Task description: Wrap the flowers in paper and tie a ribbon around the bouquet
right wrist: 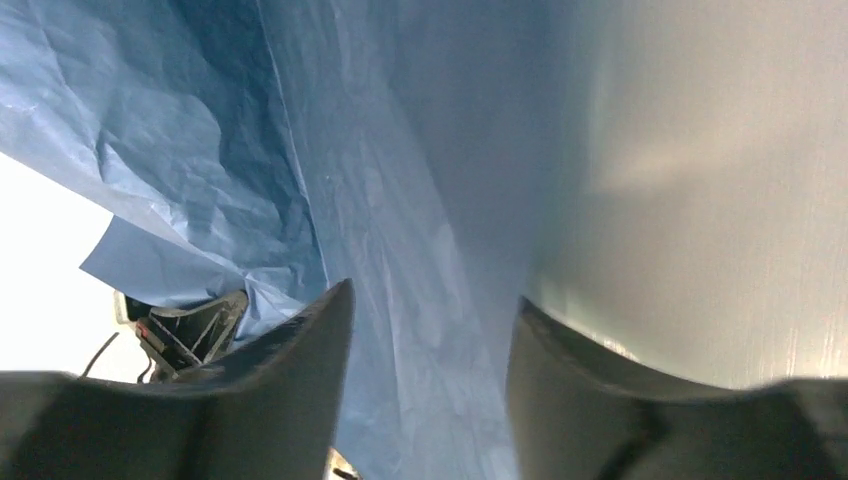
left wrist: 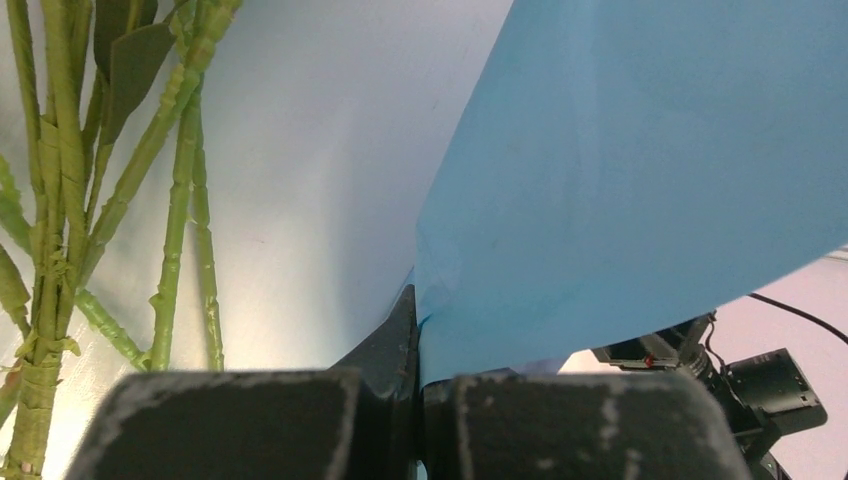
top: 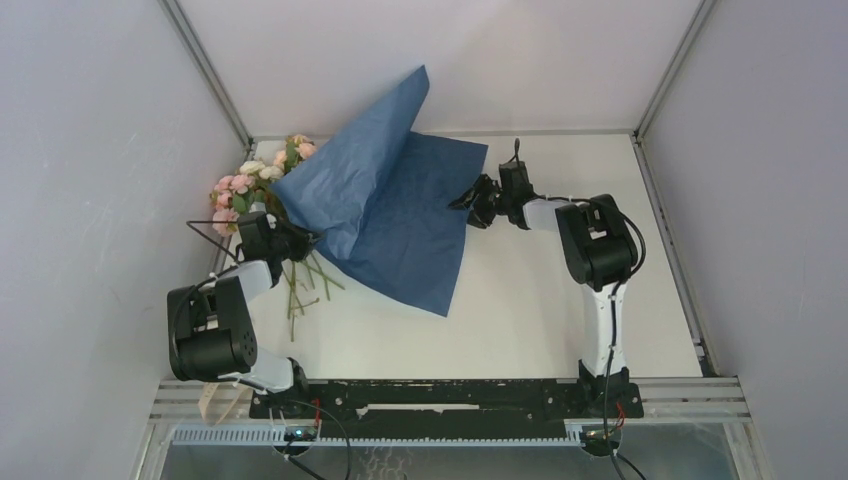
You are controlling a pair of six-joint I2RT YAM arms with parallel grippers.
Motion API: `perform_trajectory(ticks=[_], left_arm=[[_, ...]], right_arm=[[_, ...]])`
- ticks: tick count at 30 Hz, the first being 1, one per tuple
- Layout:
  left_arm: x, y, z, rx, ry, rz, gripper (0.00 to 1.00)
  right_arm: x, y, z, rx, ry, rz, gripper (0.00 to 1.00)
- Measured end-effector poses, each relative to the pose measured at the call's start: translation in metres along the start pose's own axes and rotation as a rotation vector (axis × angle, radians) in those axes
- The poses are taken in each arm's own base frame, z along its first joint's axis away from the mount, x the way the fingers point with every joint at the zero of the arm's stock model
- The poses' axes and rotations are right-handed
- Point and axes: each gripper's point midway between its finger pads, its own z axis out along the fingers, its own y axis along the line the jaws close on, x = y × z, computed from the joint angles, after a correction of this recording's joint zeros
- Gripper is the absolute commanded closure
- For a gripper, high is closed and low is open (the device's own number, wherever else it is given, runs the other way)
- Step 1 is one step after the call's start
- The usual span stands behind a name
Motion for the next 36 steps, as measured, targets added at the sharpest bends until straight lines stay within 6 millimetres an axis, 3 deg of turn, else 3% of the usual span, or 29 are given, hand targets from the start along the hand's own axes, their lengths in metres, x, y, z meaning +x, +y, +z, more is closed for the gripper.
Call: perform_trajectory(ticks=[3,4,8,13,20,26,27,29,30,32,36], left_arm=[[0.000,0.000,0.000,0.000,0.000,0.000,1.00],[0.000,0.000,0.000,0.000,0.001,0.001,1.00],[0.000,0.000,-0.003,0.000,0.001,0.014,1.00],[-0.002,-0.020,-0.010,0.067,0.004,0.047,1.00],[0.038,-0.054,-0.004,0.162,0.114,0.134,0.99],[0.078,-0.066,0.019,0.170,0.218,0.208,0.99],[0.086,-0.065,0.022,0.167,0.239,0.217,0.99],[0.102,-0.062,0.025,0.159,0.278,0.238,0.97],[0.106,-0.061,0.026,0.152,0.281,0.247,0.97],[0.107,-0.058,0.028,0.141,0.274,0.261,0.95],[0.107,-0.050,0.029,0.121,0.258,0.278,0.87]], right_arm=[[0.003,-0.005,0.004,-0.002,0.016,0.016,0.98],[0.002,-0.007,0.004,0.000,0.019,0.016,1.00],[0.000,-0.024,-0.008,0.033,-0.005,0.022,1.00],[0.000,-0.049,-0.070,0.103,-0.088,0.045,1.00],[0.030,-0.054,-0.168,0.133,-0.278,-0.008,1.00],[0.066,-0.096,-0.212,0.283,-0.371,0.003,1.00],[0.069,-0.101,-0.222,0.307,-0.399,0.005,0.89],[0.069,-0.101,-0.240,0.311,-0.466,-0.006,0.56],[0.066,-0.100,-0.247,0.313,-0.498,-0.005,0.47],[0.059,-0.105,-0.262,0.331,-0.558,-0.001,0.39],[0.043,-0.127,-0.291,0.422,-0.648,0.063,0.34]])
